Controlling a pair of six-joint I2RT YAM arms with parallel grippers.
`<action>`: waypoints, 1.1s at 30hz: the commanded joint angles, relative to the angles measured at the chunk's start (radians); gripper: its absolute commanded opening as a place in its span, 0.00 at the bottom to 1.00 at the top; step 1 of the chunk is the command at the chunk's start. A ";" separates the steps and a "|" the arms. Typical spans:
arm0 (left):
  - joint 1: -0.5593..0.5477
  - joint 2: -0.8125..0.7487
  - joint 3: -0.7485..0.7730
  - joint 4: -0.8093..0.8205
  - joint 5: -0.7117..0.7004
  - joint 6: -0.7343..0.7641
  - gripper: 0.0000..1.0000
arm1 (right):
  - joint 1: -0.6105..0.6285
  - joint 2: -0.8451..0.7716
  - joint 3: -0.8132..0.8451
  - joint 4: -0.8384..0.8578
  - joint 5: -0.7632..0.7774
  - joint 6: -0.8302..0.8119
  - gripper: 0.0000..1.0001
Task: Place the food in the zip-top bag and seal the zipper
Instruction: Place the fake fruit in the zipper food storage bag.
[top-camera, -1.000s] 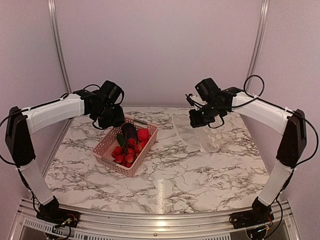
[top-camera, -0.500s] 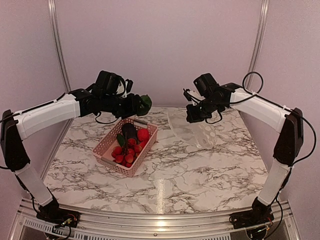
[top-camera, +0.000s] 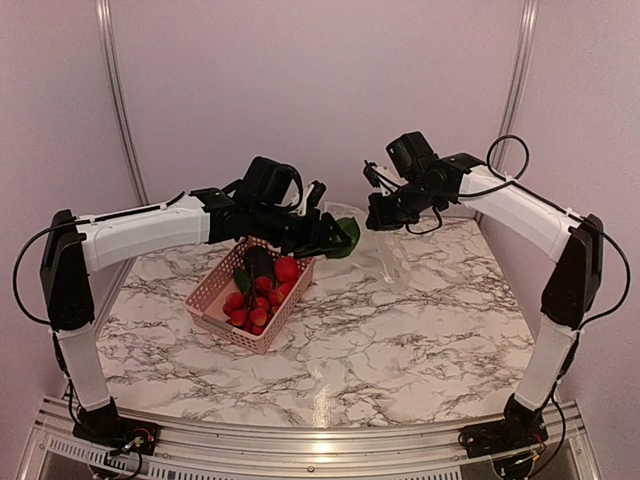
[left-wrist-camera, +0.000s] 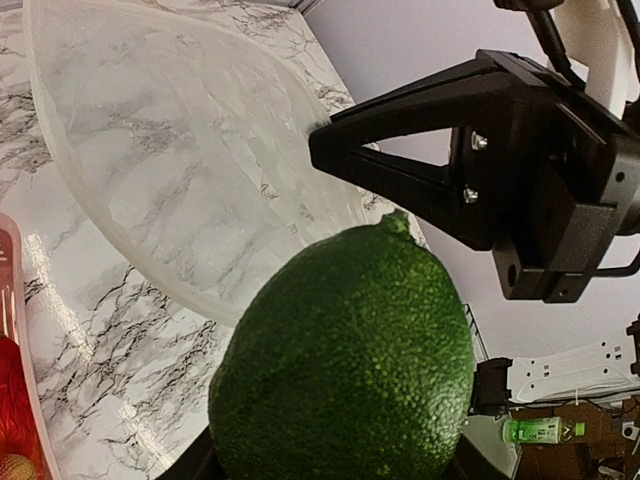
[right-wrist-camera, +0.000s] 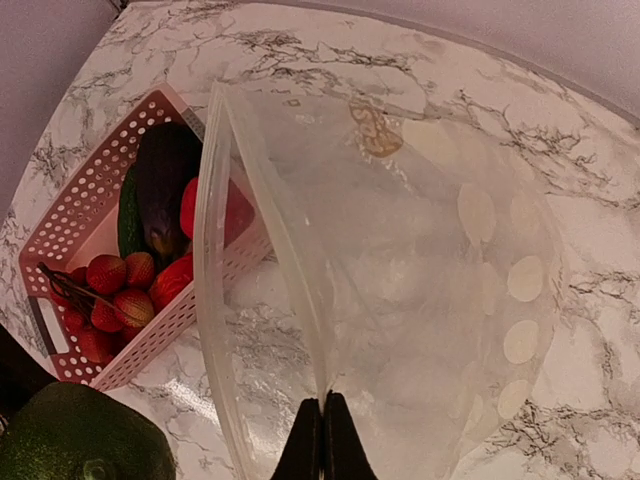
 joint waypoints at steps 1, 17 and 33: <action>0.006 0.059 0.075 -0.013 0.045 -0.020 0.42 | 0.010 0.002 0.043 -0.008 -0.026 0.017 0.00; 0.048 0.220 0.235 -0.156 -0.067 -0.218 0.42 | 0.052 -0.078 0.005 0.048 -0.024 0.067 0.00; 0.062 0.335 0.261 0.257 0.048 -0.668 0.74 | 0.071 -0.105 -0.055 0.100 -0.065 0.145 0.00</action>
